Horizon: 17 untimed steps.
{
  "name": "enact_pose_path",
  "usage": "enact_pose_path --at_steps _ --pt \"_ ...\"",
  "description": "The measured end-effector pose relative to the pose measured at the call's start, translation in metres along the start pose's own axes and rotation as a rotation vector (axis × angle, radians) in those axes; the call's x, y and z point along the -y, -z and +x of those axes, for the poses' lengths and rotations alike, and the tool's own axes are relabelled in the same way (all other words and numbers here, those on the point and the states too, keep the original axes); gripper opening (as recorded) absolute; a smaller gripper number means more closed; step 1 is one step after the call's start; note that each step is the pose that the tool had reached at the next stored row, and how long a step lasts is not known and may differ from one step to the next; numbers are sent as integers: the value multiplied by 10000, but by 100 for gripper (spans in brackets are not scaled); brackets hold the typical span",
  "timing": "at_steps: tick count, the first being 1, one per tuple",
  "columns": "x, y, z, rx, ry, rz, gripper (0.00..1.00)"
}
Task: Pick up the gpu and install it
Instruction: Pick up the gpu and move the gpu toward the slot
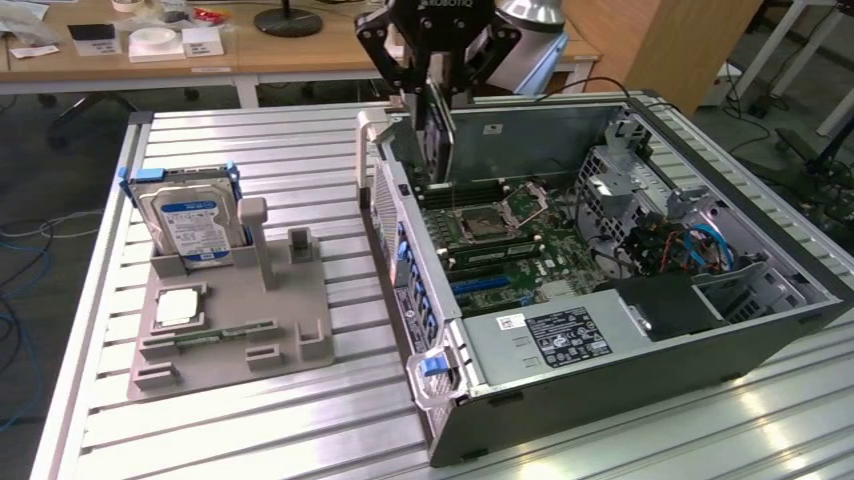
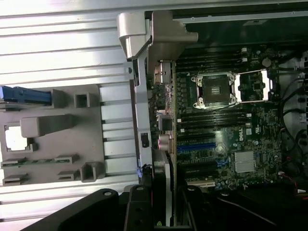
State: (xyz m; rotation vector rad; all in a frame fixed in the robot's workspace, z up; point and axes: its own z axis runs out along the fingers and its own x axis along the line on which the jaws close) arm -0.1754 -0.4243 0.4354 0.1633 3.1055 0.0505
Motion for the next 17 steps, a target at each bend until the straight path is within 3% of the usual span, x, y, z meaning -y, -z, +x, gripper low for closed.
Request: enact_pose_path --at_steps 2,8,17 --pt "-3 -5 -36 -6 51 -31 28" --pt "-12 -44 -111 -22 507 -46 28" --pt "-75 -79 -507 -22 517 -46 28"
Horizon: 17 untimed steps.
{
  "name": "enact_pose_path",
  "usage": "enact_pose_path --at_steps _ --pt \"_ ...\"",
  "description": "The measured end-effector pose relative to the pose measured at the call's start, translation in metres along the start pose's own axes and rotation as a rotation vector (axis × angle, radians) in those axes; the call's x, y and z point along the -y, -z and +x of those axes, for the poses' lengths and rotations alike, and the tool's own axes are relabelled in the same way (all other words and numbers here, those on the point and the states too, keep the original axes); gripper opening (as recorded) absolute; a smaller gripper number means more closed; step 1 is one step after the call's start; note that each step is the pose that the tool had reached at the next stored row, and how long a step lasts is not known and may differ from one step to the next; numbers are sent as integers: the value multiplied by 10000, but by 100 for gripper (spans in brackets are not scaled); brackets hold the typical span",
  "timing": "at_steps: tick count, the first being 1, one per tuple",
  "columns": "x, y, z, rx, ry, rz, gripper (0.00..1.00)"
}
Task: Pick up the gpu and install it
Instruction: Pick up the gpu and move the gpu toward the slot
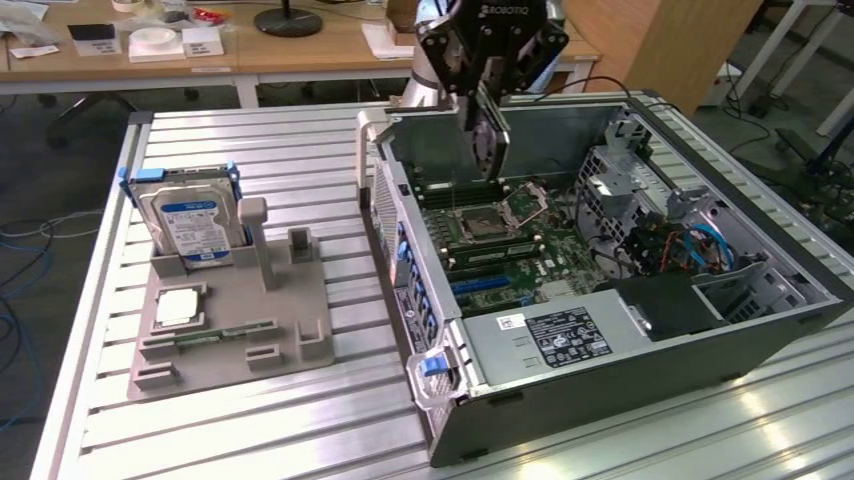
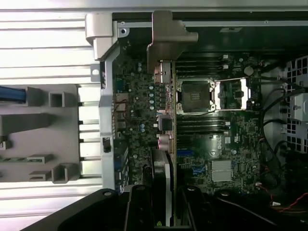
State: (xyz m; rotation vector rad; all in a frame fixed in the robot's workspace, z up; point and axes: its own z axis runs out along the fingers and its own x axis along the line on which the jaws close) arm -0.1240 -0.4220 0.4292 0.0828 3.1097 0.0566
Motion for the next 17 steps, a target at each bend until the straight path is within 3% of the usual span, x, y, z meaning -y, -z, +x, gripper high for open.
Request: enact_pose_path --at_steps 9,17 --pt "-17 -32 -313 -4 100 -2 28" --pt "-18 -34 -325 -4 98 -7 28"
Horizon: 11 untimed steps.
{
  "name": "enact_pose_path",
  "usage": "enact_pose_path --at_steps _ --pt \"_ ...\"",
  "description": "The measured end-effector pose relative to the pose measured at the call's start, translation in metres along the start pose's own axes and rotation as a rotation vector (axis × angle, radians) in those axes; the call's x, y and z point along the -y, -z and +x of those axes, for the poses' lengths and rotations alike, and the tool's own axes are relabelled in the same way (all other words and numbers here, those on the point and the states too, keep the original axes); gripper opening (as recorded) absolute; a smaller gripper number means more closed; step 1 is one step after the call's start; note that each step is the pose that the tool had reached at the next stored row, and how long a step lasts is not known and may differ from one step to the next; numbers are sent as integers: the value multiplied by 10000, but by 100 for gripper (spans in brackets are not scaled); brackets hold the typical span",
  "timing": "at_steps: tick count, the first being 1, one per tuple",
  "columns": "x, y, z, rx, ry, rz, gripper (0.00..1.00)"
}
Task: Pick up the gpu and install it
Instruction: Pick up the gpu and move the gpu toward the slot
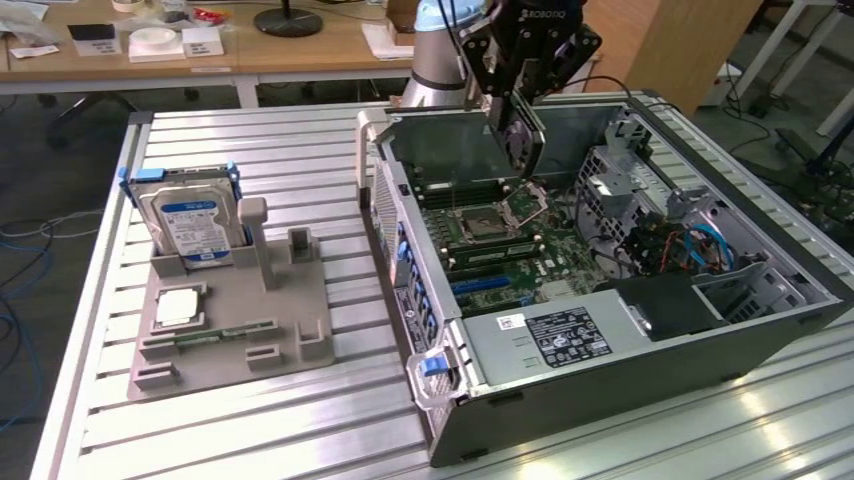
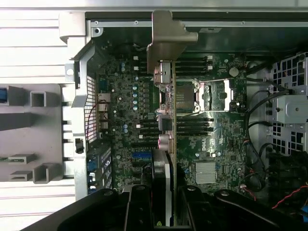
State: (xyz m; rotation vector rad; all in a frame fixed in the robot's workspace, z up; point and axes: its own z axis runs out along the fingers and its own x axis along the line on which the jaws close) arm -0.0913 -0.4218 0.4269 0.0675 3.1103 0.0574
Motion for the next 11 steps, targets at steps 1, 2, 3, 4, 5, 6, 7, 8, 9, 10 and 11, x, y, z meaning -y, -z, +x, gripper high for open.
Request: enact_pose_path --at_steps 1,2,3,4,5,6,7,8,9,10,11 --pt "0 0 0 0 0 1 28" --pt "0 0 0 0 0 0 28" --pt "0 0 0 0 -1 0 28" --pt "0 0 0 0 0 0 28" --pt "0 0 0 0 0 0 28" --pt "0 0 0 0 0 0 28" --pt "0 0 -2 0 0 -4 28" --pt "0 -1 -8 0 2 -5 28" --pt "-3 -1 -24 -1 0 -5 28" --pt "-7 -2 -53 -1 1 -6 28" --pt "-11 -3 -94 -1 1 -4 28"
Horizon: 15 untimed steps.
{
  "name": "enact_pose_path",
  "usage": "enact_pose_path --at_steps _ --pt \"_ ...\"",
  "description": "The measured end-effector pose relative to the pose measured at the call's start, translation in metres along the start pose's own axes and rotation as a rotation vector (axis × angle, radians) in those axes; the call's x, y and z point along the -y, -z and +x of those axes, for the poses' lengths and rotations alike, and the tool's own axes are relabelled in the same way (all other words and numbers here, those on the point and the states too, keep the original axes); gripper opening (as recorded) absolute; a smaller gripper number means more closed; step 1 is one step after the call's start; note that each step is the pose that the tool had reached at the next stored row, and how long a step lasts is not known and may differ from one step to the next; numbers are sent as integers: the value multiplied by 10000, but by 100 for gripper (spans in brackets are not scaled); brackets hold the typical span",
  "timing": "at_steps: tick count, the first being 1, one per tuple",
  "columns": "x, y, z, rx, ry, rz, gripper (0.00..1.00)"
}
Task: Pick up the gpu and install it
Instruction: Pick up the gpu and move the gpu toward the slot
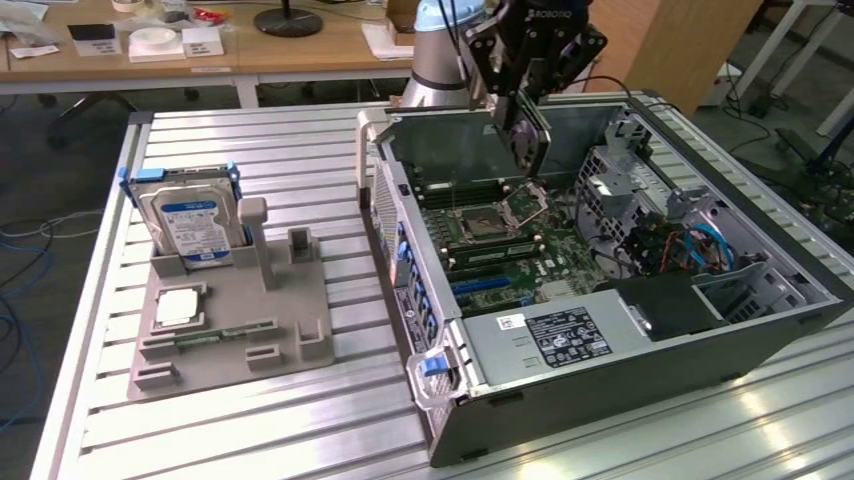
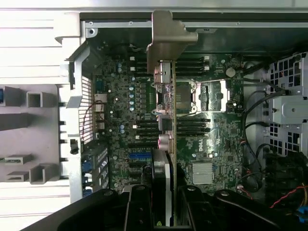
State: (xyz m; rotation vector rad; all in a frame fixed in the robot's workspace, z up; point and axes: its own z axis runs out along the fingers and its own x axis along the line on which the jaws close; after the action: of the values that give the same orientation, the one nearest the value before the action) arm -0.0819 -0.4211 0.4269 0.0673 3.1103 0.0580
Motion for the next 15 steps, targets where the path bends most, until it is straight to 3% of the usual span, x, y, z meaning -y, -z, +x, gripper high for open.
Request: enact_pose_path --at_steps 8,10,11,15 --pt "-24 -13 -292 6 0 0 28" --pt "-30 -23 -366 50 1 -2 28" --pt "-31 -28 -386 85 4 -5 28" --pt "-31 -28 -387 93 3 -5 28"
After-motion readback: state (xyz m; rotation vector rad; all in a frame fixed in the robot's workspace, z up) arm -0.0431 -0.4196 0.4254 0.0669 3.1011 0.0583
